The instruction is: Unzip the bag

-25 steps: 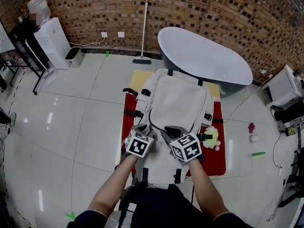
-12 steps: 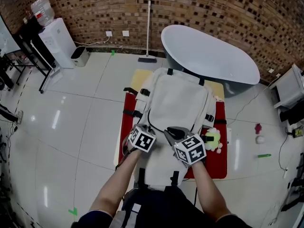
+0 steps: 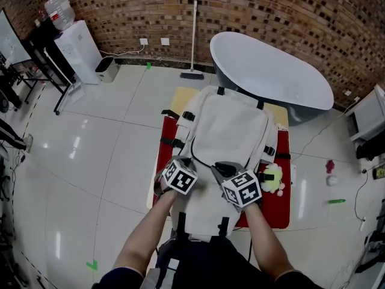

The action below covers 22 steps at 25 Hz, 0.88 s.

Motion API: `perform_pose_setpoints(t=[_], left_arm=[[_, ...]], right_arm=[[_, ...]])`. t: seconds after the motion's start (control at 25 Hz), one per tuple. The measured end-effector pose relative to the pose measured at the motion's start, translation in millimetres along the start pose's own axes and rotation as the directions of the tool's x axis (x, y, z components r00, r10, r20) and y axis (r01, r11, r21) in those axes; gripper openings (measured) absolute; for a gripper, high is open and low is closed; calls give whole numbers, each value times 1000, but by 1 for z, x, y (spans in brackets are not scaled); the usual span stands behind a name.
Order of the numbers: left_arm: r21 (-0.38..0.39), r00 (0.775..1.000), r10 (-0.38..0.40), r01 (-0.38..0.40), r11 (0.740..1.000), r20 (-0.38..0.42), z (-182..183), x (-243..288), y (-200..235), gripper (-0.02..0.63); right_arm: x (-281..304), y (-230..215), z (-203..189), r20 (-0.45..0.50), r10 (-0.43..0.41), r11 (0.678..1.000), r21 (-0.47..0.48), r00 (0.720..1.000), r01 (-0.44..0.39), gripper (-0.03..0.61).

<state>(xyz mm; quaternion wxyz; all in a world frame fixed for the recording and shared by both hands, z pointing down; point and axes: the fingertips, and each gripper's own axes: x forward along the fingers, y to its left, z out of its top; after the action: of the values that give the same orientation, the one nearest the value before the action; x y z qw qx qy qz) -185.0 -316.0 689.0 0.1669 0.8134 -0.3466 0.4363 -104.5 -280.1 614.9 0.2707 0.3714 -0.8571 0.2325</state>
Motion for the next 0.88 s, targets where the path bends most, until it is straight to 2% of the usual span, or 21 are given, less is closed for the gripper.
perform_pose_setpoints(t=[0.12,0.24,0.4,0.48,0.52,0.88], left_arm=[[11,1000,-12,12,1000,7,1,-3,3,23],[10,1000,-24,24,1000,14,3,-4,8,25],[14,999,-42,42,999,20,4,-5,14,29],[17,999,-37,36,999,28,6,-5,20,27],[20,999,-35,35,999,32,7,-6,24,28],[89,997,-46,41,995,55,32,-9,50,30]], right_arm=[[5,-4,-7,-32,-32,999,5,999,32,94],[9,-11,-20,-83,-69,997,16,994,71,98],[11,-20,-40,-136,-117,992,37,984,123,63],[13,-25,-47,-155,-142,988,40,978,150,6],[13,-26,-49,-163,-149,987,38,975,158,-2],[13,-26,-50,-192,-178,982,24,965,186,-2]])
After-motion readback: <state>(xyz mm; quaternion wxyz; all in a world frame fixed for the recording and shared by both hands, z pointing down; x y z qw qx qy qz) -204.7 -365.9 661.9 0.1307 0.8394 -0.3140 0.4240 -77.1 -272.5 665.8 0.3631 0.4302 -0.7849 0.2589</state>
